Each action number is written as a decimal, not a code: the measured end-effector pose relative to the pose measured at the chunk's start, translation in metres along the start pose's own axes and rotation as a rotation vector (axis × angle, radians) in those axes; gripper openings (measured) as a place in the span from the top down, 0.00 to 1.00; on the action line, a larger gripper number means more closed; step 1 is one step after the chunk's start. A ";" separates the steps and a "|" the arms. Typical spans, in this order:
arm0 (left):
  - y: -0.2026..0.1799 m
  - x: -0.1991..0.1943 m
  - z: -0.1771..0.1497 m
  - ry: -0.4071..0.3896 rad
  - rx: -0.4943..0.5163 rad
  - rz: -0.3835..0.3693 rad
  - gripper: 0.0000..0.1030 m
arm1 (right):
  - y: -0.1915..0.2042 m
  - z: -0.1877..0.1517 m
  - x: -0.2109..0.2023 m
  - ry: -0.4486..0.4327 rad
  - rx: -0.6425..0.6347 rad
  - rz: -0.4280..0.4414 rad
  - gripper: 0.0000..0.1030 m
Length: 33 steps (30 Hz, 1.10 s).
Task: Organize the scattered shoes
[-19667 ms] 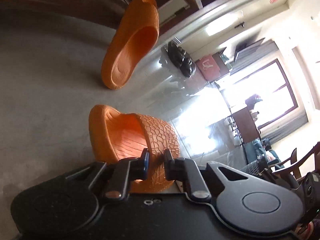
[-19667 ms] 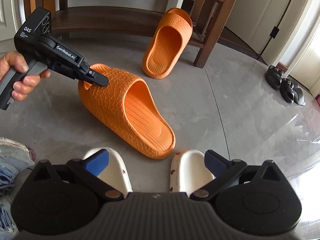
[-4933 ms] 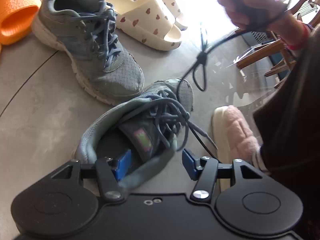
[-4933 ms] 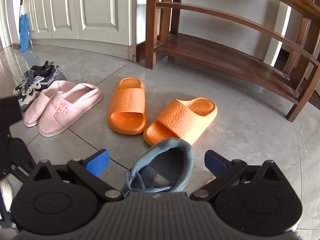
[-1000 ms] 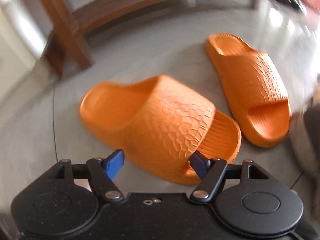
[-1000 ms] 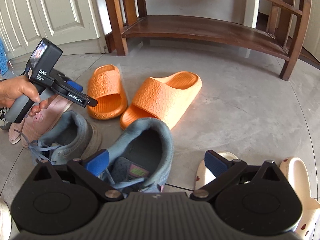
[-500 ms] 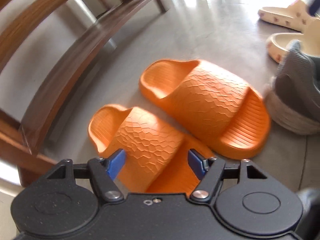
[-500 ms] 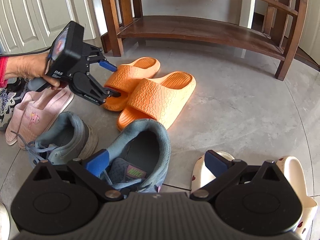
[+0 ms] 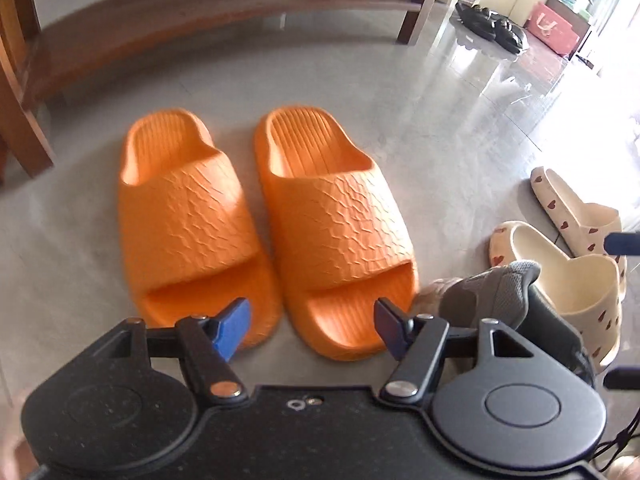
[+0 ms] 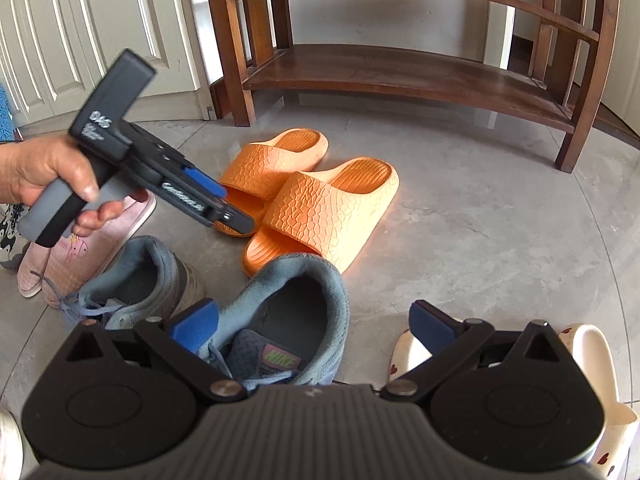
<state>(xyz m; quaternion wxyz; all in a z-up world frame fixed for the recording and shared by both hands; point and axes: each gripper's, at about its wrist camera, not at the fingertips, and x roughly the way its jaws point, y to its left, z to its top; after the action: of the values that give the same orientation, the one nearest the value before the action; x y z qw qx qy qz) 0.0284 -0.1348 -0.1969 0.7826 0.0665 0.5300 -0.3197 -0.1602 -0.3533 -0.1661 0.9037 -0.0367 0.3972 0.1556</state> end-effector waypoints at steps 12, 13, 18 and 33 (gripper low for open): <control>0.018 0.045 0.018 -0.051 -0.325 -0.108 0.45 | -0.022 -0.009 -0.001 0.009 0.078 -0.037 0.00; 0.022 0.045 0.020 -0.065 -0.338 -0.105 0.45 | -0.023 -0.009 -0.001 0.007 0.082 -0.040 0.00; 0.035 0.050 0.033 -0.119 -0.431 -0.099 0.45 | -0.027 -0.013 -0.003 0.012 0.112 -0.069 0.00; 0.028 0.038 0.014 -0.186 -0.644 -0.103 0.43 | -0.031 -0.029 -0.016 -0.001 0.155 -0.102 0.00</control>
<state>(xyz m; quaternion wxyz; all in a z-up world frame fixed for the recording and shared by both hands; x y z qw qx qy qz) 0.0644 -0.1357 -0.2303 0.7912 -0.2406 0.5327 -0.1798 -0.1811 -0.3919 -0.1763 0.9107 0.0134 0.4053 0.0783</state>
